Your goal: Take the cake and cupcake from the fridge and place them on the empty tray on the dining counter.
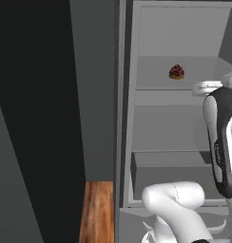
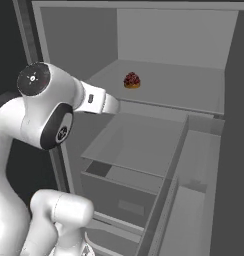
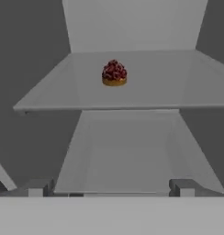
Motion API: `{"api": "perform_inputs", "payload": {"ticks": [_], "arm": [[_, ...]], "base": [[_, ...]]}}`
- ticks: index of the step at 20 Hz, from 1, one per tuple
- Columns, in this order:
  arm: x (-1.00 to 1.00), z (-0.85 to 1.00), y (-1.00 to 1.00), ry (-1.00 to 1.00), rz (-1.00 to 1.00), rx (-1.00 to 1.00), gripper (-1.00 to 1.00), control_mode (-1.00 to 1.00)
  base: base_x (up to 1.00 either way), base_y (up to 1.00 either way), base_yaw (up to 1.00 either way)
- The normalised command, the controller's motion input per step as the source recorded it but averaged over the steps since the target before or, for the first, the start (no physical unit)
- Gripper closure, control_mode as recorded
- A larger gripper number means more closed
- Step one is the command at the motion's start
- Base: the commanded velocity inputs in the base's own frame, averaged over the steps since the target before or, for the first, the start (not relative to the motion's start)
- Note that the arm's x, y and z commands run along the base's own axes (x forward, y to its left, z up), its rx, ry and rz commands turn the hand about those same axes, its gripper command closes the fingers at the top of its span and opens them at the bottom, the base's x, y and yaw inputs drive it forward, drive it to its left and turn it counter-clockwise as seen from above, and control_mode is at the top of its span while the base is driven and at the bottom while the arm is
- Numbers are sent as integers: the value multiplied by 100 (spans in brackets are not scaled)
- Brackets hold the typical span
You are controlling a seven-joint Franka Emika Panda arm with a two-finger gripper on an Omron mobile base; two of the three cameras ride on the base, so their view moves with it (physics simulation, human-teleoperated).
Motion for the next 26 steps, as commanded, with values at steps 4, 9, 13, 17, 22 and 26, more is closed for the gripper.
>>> {"api": "perform_inputs", "payload": {"ticks": [4,9,13,17,22,26], "arm": [[18,3,1,6,31,3,-100,-100],[37,0,8,0,24,-13,-100,-100],[38,0,0,0,3,-3,-100,-100],[45,-3,0,0,0,0,-100,-100],[54,-3,0,0,0,0,-100,-100],[49,-4,0,0,-1,0,-100,-100]], "base": [[0,0,0],[0,0,0],[0,0,0],[0,0,0],[0,0,0],[0,0,0]]}}
